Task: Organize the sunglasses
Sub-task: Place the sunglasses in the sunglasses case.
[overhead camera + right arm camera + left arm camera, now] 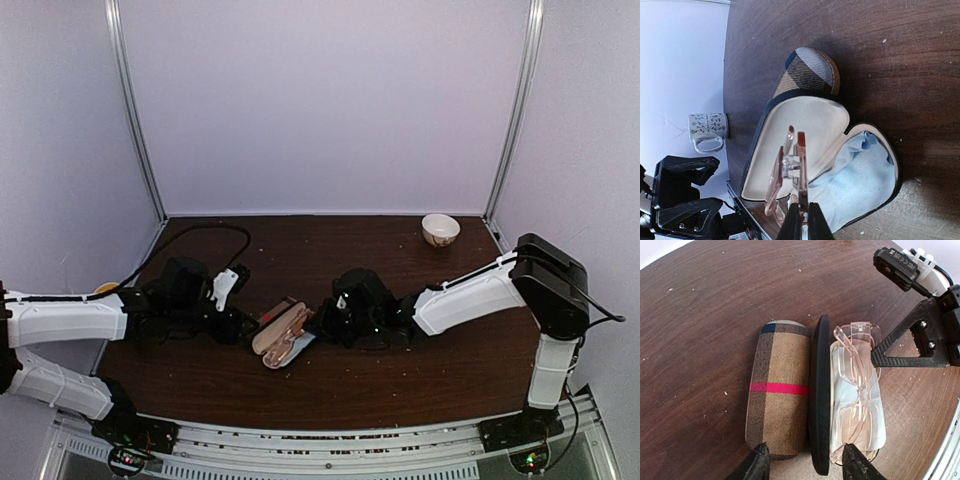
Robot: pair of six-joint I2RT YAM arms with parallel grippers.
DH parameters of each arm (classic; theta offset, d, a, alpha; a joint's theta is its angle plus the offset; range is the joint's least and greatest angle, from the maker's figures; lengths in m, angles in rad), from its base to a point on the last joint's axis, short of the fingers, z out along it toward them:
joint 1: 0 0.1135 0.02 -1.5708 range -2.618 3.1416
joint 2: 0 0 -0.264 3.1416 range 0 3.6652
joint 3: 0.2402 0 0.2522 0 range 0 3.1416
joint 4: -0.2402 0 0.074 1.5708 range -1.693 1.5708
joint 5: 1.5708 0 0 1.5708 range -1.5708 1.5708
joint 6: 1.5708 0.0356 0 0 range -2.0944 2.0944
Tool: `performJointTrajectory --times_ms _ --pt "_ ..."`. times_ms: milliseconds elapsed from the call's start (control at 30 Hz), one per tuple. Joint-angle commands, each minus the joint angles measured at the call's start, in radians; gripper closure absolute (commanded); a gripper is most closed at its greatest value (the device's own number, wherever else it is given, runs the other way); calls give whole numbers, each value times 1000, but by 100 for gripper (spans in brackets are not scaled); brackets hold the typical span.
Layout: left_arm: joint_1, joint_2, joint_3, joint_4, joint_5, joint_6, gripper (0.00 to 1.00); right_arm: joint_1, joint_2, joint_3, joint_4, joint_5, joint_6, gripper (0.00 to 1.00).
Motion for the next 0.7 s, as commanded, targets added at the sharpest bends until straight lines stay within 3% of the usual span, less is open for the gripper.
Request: performJointTrajectory --times_ms 0,233,400,667 --pt "9 6 0 59 19 -1 48 6 8 -23 56 3 18 100" --pt "9 10 2 59 19 -2 49 5 -13 -66 58 6 25 97" --pt "9 14 7 60 27 -4 49 6 -13 -77 73 -2 26 90" --pt "9 17 10 59 34 -5 50 6 27 -20 56 -54 -6 89"
